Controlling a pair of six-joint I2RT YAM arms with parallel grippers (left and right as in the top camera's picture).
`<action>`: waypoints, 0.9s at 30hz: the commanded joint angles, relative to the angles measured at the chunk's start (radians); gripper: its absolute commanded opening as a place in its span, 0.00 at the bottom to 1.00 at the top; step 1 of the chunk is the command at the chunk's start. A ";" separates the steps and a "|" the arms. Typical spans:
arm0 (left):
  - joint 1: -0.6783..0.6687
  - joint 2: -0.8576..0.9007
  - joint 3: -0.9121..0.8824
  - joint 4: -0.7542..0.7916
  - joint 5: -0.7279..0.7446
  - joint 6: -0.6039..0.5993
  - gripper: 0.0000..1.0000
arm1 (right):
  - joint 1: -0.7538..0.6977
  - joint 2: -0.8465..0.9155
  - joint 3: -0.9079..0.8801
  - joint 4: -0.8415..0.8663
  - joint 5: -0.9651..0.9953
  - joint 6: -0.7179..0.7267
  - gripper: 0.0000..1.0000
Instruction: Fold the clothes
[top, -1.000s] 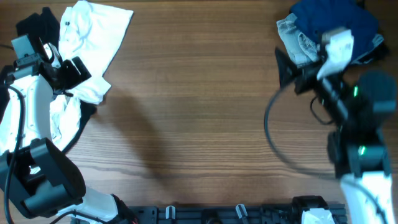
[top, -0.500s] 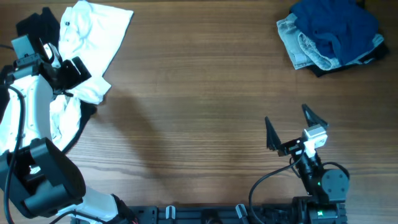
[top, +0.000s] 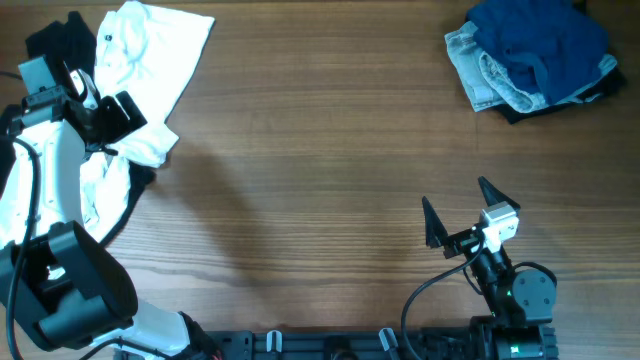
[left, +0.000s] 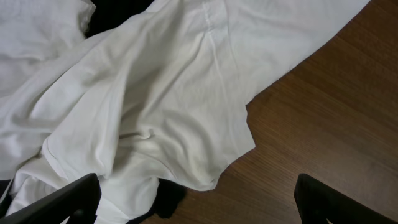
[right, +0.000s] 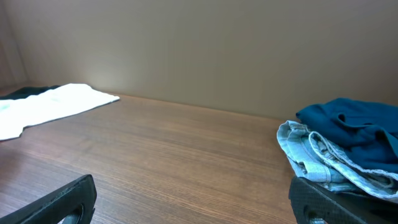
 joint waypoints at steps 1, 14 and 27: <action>0.007 0.010 -0.005 0.003 0.016 -0.002 1.00 | 0.003 -0.003 -0.001 0.003 -0.015 0.003 1.00; 0.008 0.009 -0.005 0.003 0.015 -0.002 1.00 | 0.003 -0.003 -0.001 0.003 -0.015 0.003 1.00; -0.107 -0.703 -0.472 0.431 0.132 0.070 1.00 | 0.003 -0.003 -0.001 0.003 -0.015 0.003 1.00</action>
